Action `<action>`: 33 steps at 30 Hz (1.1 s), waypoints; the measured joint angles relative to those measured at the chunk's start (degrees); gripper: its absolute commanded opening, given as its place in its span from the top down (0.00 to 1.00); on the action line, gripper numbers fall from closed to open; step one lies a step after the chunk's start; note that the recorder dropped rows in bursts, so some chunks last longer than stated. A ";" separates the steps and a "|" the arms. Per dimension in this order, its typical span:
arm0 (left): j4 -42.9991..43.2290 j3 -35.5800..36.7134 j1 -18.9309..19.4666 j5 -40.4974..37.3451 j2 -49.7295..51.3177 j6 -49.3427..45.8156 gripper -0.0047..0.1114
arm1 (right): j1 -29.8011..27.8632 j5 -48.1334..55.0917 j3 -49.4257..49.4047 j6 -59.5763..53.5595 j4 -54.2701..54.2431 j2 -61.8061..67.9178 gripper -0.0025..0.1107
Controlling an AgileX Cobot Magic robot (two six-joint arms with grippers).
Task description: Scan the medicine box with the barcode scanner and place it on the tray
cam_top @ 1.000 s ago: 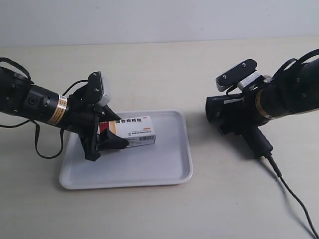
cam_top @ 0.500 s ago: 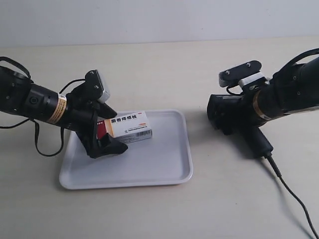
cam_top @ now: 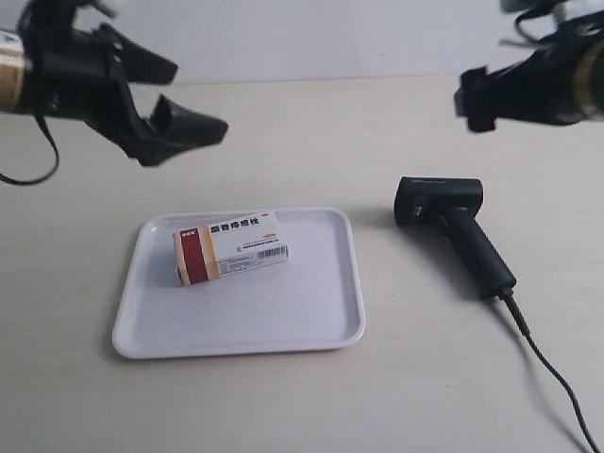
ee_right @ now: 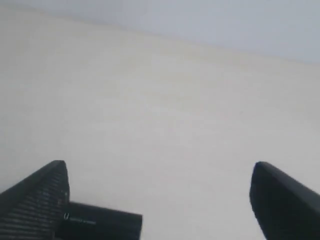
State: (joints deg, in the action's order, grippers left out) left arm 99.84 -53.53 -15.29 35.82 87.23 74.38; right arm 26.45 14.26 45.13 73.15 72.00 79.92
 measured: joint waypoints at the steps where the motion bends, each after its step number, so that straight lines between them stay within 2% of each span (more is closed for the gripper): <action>1: 0.00 0.00 0.52 0.84 -2.60 1.28 0.41 | 0.00 0.85 0.00 -1.86 -2.01 -2.54 0.42; 5: 0.00 0.55 3.12 7.01 -11.58 7.51 0.90 | 0.00 1.33 -0.25 -10.09 -10.95 -12.86 0.78; 6: -0.12 1.41 3.83 8.26 -13.77 8.48 0.95 | 0.00 1.41 -0.69 -11.32 -12.37 -14.89 0.85; 8: -0.12 4.32 4.87 9.05 -17.58 9.72 0.94 | 0.00 1.41 -2.47 -12.62 -13.79 -18.07 0.98; 12: -0.18 13.05 7.00 6.06 -26.28 11.16 0.94 | 0.00 0.16 -8.10 -12.07 -14.50 -23.21 0.98; 19: -6.88 32.62 8.29 -11.02 -45.40 11.49 0.94 | 0.00 -5.53 -16.92 -7.22 -16.56 -27.09 0.98; 22: -8.03 38.95 8.42 -14.02 -53.24 11.60 0.94 | 0.00 -6.01 -17.57 -6.35 -16.81 -27.09 0.98; 27: -8.03 45.63 8.42 -13.30 -62.78 11.60 0.94 | 0.00 -6.51 -17.57 -6.10 -16.81 -27.13 0.98; 33: -8.03 48.51 8.42 -12.94 -67.78 11.60 0.94 | 0.00 -6.64 -17.57 -6.10 -16.81 -27.13 0.98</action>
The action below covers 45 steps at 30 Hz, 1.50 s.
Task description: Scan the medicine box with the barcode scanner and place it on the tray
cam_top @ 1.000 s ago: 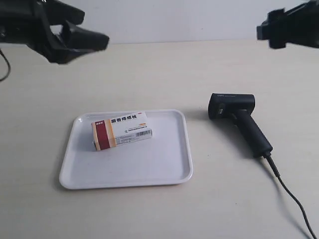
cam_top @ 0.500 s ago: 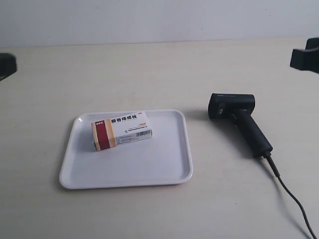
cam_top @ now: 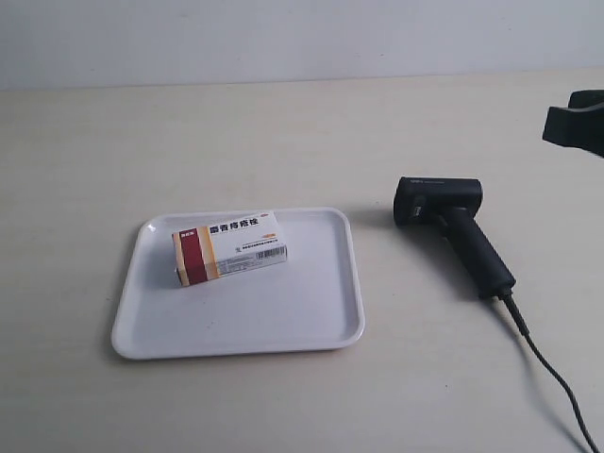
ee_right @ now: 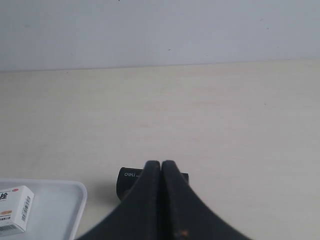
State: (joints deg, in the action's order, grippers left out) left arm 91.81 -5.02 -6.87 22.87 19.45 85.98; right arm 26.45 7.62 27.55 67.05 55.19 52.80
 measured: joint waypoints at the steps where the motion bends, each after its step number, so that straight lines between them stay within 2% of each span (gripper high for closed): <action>1: 0.00 0.15 0.00 0.00 -0.35 0.00 0.94 | 0.00 -0.09 0.00 0.00 0.00 0.00 0.98; 4: -0.44 0.15 0.00 -2.69 -1.23 -1.46 0.94 | 0.00 -0.09 0.00 0.00 0.00 0.00 0.98; 9: -6.90 0.15 0.00 -14.79 -4.97 -2.01 0.94 | 0.00 -0.09 0.00 0.00 0.00 0.00 0.98; 11: -13.92 0.15 0.00 -18.67 -6.89 -7.57 0.94 | 0.00 -0.09 0.00 0.09 -0.09 0.00 0.98; 13: -26.75 0.28 0.00 -21.00 -8.55 -21.28 0.94 | 0.00 -0.09 0.00 0.09 -0.21 0.00 0.98; 17: -62.42 2.09 0.00 -22.87 -12.18 -57.85 0.94 | 0.00 -0.09 0.00 0.09 -0.21 0.00 0.98; 18: -69.77 2.67 0.00 -22.87 -13.01 -64.29 0.94 | 0.00 -0.09 0.00 0.09 -0.21 0.00 0.98; 20: -78.99 4.28 0.00 -22.87 -15.02 -74.92 0.94 | 0.00 -0.09 0.00 0.09 -0.21 0.00 0.98; 22: -83.58 4.75 0.39 -24.27 -17.03 -79.52 0.94 | 0.00 -0.09 0.00 0.09 -0.21 0.00 0.98; 25: -87.15 4.84 2.29 -27.22 -18.97 -81.90 0.94 | 0.00 -0.09 0.00 0.09 -0.21 0.00 0.98; 31: -88.47 4.84 5.17 -33.25 -19.06 -82.74 0.94 | 0.00 -0.09 0.00 0.12 -0.21 0.00 0.98; 37: -88.36 4.84 5.54 -37.00 -19.06 -82.74 0.94 | 0.00 -0.09 0.00 0.12 -0.21 0.00 0.98; 45: -88.13 4.84 5.54 -37.53 -19.06 -82.74 0.94 | 0.00 -0.09 0.00 0.12 -0.21 0.00 0.98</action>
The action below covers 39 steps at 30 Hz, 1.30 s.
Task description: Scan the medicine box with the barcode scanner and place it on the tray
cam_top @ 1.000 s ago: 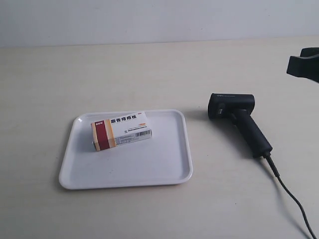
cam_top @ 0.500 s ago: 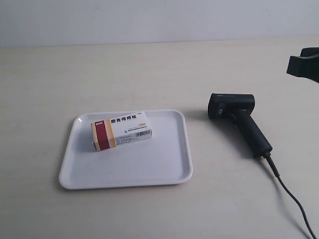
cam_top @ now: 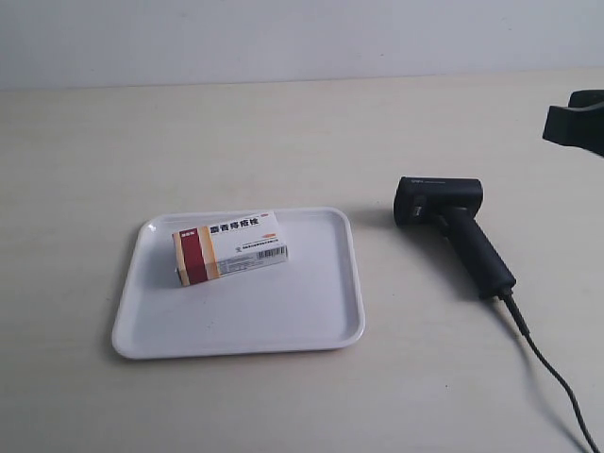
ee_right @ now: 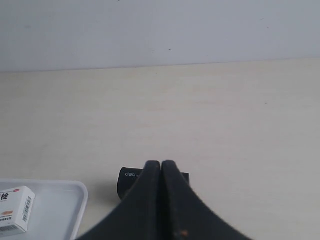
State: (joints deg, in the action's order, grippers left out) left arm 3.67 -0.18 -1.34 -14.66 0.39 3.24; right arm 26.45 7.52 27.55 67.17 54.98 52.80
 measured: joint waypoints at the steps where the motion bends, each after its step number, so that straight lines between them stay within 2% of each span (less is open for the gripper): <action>1: 0.00 0.00 0.00 0.00 0.00 0.00 0.94 | 0.00 0.00 0.00 0.00 0.00 0.00 0.98; 9: 0.00 0.00 0.00 0.00 0.00 0.00 0.94 | 0.00 0.00 0.00 0.00 -0.73 -0.09 0.98; 12: 0.00 0.00 0.00 0.00 0.00 0.00 0.94 | 0.00 0.00 0.00 -2.64 -7.29 -0.96 0.98; 19: 0.00 0.00 0.00 -0.13 0.00 0.00 0.94 | 0.00 -3.20 -7.21 -43.39 -42.18 -11.80 0.98; 20: 0.00 0.00 0.00 -0.13 0.00 0.00 0.94 | 0.00 -3.52 -9.79 -48.30 -48.02 -14.66 0.98; 23: 0.00 0.00 0.00 -0.13 0.00 0.00 0.94 | 0.00 -4.58 -16.29 -57.08 -56.70 -23.11 0.98; 29: 0.00 0.00 0.00 -0.23 0.00 0.00 0.94 | 0.00 -6.01 -25.73 -60.21 -60.64 -36.33 0.98; 39: 0.00 0.00 0.00 -0.25 0.00 0.00 0.94 | 0.00 -5.73 -27.32 -60.54 -61.02 -41.69 0.98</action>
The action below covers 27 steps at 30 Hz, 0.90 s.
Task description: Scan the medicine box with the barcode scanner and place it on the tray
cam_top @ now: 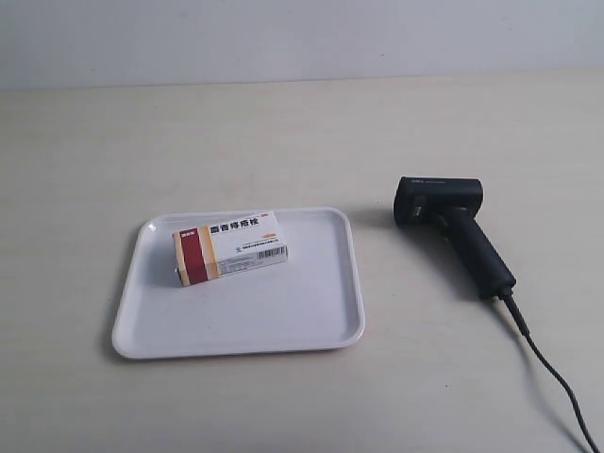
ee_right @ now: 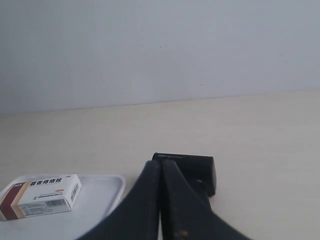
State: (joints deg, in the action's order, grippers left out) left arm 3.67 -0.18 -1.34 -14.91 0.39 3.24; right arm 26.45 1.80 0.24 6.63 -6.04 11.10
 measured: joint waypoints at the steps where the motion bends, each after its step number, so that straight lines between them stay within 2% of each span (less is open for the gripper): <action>1: 0.00 0.00 0.00 -0.11 0.00 0.00 0.94 | 0.00 0.10 0.00 0.00 0.00 0.00 0.98; 7: 0.00 0.00 0.00 -0.10 0.00 0.00 0.94 | -1.06 -0.01 0.00 0.00 0.12 -1.45 0.98; 17: 0.00 0.00 0.00 -0.10 0.00 0.00 0.94 | -19.79 2.26 0.00 -0.54 0.35 -10.62 0.98; 21: 0.00 0.00 0.00 -0.10 0.00 0.00 0.94 | -22.07 3.85 0.00 -3.07 0.58 -10.71 0.98; 27: 0.00 0.00 0.00 -0.10 0.00 0.00 0.94 | -22.44 5.14 0.00 -4.46 0.70 -10.71 0.98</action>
State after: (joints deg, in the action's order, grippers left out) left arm 3.67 -0.18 -1.34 -15.01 0.39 3.24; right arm 4.01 6.94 0.24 2.16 -5.34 0.39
